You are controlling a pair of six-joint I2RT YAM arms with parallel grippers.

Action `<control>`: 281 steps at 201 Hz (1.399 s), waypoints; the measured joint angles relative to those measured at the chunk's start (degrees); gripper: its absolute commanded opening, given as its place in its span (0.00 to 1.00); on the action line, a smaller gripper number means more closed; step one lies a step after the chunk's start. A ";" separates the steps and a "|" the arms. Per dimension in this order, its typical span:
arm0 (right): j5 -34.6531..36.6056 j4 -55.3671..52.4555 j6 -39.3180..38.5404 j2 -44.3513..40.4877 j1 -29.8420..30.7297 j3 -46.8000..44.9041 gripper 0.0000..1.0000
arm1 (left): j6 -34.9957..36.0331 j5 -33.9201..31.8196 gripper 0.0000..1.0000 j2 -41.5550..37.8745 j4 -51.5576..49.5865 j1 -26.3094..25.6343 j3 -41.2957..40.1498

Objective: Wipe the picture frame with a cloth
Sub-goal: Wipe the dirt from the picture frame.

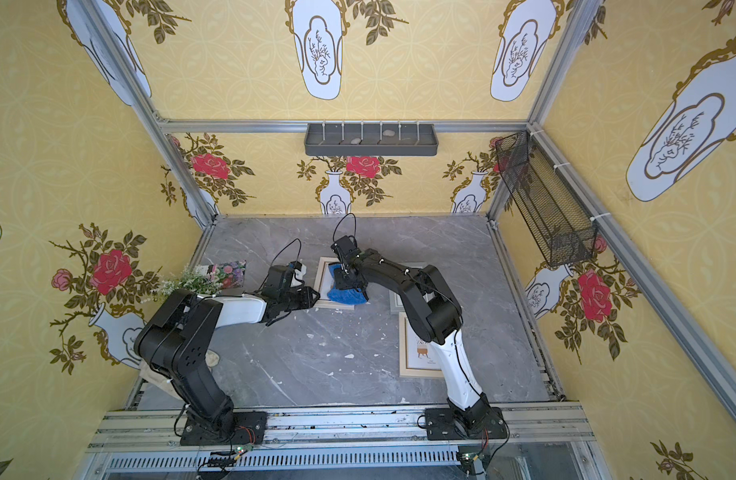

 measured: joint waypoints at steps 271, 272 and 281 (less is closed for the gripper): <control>1.68 1.16 0.17 5.77 -2.32 7.17 0.22 | -5.11 -3.61 0.25 0.07 1.51 -2.51 -0.74; 1.64 1.14 0.22 5.90 -2.38 7.37 0.22 | -5.16 -3.67 0.25 0.07 1.51 -2.56 -0.74; 1.29 0.72 0.22 6.95 -2.78 9.11 0.22 | -5.75 -4.15 0.25 0.07 1.51 -2.89 -0.72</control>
